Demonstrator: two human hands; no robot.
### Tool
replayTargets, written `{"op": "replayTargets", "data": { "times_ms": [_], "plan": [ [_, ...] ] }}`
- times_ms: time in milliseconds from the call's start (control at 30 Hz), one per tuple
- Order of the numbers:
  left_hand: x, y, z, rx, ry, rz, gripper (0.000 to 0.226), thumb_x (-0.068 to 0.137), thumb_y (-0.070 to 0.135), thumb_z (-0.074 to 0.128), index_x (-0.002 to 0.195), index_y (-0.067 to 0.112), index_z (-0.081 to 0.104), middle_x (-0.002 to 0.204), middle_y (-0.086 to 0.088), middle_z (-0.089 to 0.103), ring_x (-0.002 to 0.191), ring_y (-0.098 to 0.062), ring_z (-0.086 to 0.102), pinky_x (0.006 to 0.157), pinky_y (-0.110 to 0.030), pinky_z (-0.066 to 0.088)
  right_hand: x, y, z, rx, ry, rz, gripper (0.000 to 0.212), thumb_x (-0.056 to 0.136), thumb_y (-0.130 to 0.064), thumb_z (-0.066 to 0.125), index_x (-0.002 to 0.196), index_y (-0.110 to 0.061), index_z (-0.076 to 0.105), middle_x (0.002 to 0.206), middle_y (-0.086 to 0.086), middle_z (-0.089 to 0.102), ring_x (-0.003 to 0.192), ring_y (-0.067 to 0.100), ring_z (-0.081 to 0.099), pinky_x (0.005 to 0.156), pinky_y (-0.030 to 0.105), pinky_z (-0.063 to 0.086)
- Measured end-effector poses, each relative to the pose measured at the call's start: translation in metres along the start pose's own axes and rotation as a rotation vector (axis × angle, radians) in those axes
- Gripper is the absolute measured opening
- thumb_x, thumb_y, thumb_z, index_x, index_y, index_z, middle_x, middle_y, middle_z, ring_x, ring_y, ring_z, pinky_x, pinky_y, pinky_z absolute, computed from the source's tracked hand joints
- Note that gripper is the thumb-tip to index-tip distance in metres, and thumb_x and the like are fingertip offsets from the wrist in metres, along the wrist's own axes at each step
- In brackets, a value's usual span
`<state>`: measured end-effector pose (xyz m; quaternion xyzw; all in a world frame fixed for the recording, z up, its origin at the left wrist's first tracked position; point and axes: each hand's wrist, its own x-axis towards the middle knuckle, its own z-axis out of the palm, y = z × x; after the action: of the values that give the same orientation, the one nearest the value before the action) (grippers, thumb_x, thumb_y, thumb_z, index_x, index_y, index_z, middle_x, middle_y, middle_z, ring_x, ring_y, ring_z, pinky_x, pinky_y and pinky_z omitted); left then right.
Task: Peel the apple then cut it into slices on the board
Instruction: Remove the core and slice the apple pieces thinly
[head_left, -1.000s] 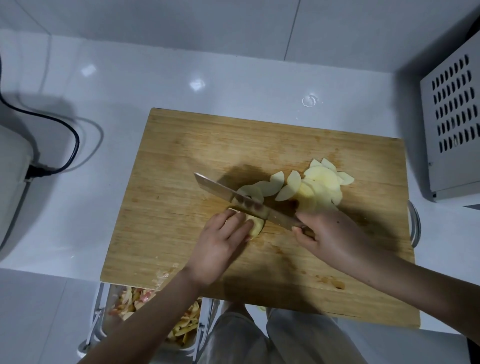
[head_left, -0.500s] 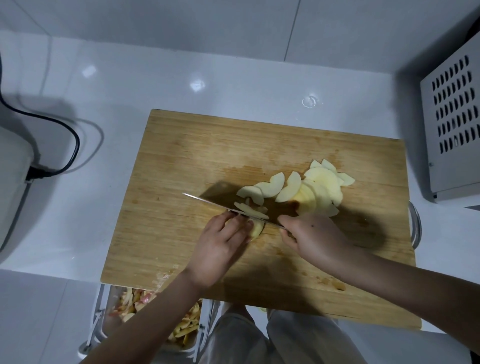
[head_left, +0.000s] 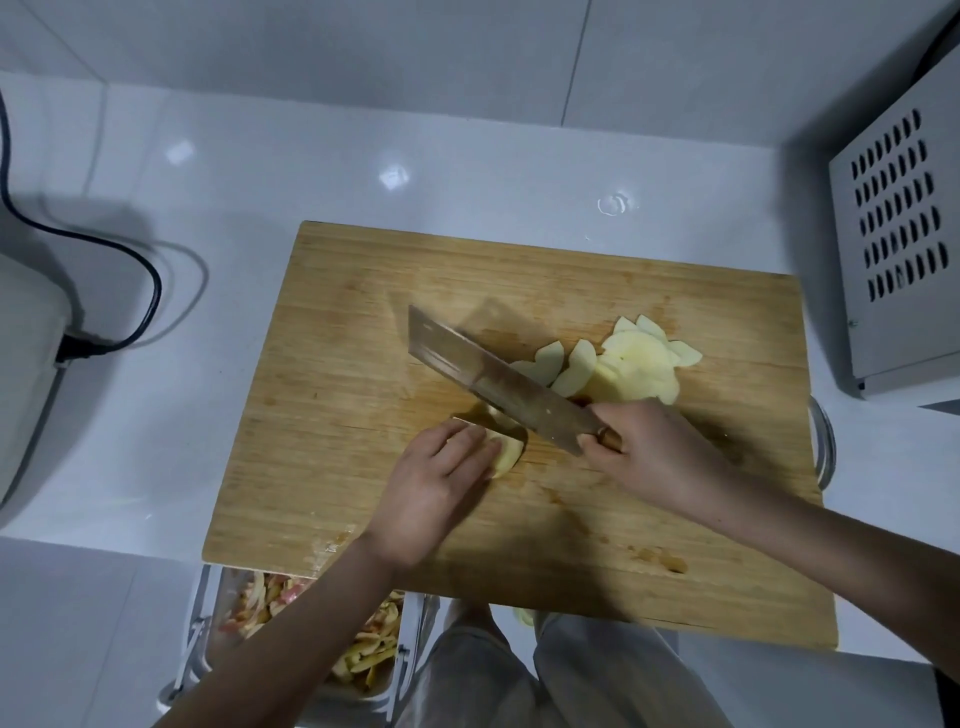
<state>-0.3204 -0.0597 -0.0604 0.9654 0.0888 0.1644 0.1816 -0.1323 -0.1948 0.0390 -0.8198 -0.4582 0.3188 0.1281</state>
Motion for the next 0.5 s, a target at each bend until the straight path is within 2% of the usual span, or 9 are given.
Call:
{"op": "replayTargets", "data": {
  "times_ms": [133,300,500],
  "plan": [
    [0.000,0.000,-0.001,-0.030,0.000,-0.005,0.033,0.087,0.024,0.056,0.118,0.011,0.058,0.115,-0.014,0.065,0.112,-0.027,0.050,0.087,-0.043,0.052,-0.024,-0.002,0.001,-0.145,0.042,-0.087,0.022,0.091,-0.025,0.052,0.070,-0.028,0.049,0.056,-0.010,0.052,0.048,0.003,0.049,0.044,0.014,0.028],
    [0.000,0.004,-0.002,-0.046,0.013,-0.014,0.034,0.088,0.026,0.053,0.120,0.015,0.051,0.115,-0.015,0.065,0.113,-0.025,0.049,0.088,-0.039,0.051,-0.029,0.005,0.010,-0.238,0.077,-0.175,0.018,0.088,-0.018,0.057,0.070,-0.020,0.056,0.048,-0.008,0.049,0.039,0.007,0.046,0.038,0.018,0.029],
    [0.002,0.004,-0.002,-0.067,0.016,-0.008,0.032,0.089,0.024,0.054,0.118,0.013,0.054,0.115,-0.014,0.065,0.111,-0.026,0.050,0.085,-0.040,0.052,-0.025,0.005,0.010,-0.282,0.070,-0.185,0.015,0.089,-0.017,0.056,0.073,-0.017,0.058,0.050,-0.007,0.049,0.041,0.009,0.046,0.040,0.017,0.026]
  ]
}}
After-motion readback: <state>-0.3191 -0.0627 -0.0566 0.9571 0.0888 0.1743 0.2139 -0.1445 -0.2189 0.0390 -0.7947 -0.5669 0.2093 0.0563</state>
